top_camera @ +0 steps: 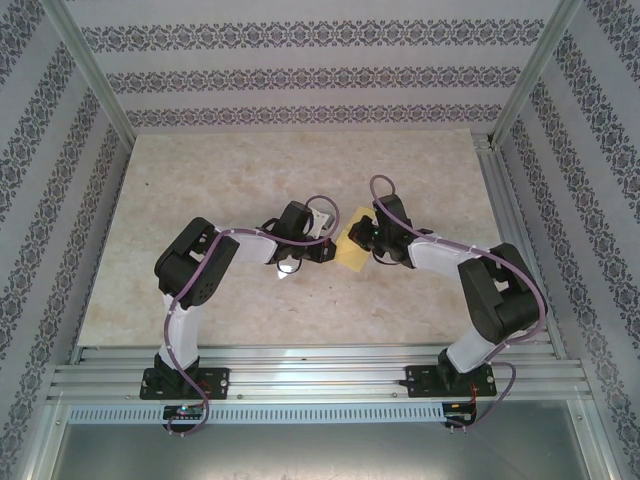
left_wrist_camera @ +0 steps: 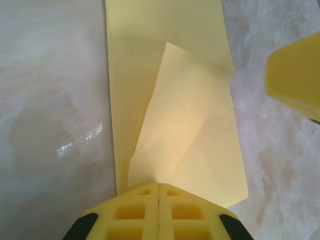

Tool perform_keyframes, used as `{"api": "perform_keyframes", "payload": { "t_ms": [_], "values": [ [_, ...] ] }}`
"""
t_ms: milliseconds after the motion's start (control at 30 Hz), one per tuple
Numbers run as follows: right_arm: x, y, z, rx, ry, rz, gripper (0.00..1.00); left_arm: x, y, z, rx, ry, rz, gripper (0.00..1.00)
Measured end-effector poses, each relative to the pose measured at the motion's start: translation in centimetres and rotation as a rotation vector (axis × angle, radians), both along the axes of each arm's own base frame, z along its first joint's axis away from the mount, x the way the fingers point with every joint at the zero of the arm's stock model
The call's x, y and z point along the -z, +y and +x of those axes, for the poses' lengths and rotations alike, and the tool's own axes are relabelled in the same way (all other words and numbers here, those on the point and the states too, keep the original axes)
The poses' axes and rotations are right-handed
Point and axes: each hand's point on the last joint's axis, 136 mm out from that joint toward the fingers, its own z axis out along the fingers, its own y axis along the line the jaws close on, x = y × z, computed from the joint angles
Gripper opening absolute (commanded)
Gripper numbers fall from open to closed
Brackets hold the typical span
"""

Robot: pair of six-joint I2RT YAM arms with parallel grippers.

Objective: Fold a paper plane with a square sheet of paper (fold left side to right side)
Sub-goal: Fold the triangle a second time at the center of the table.

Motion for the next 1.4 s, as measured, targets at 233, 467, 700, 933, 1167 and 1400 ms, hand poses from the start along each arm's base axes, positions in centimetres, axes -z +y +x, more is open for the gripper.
{"api": "perform_keyframes", "payload": {
  "t_ms": [233,467,700,933,1167,1400],
  "values": [
    [2.3,0.5,-1.6,-0.037,0.098,-0.022,0.0,0.0,0.0,0.1,0.004,-0.01,0.017,0.0],
    [5.2,0.7,-2.0,-0.048,0.178,-0.054,0.0,0.0,-0.1,0.0,0.006,-0.009,0.038,0.0],
    [5.2,1.0,-1.4,-0.05,0.172,-0.054,0.0,0.1,-0.1,0.0,0.004,-0.011,0.048,0.0],
    [5.6,0.8,-1.6,-0.063,0.18,-0.076,0.0,0.1,-0.1,0.0,0.002,-0.008,0.056,0.0],
    [5.7,0.7,-1.6,-0.075,0.173,-0.09,0.0,0.1,0.0,0.1,0.003,-0.012,0.062,0.0],
    [5.7,-0.2,-1.5,-0.066,0.179,-0.105,0.0,0.2,0.0,0.1,0.007,-0.016,0.069,0.0]
  ]
}}
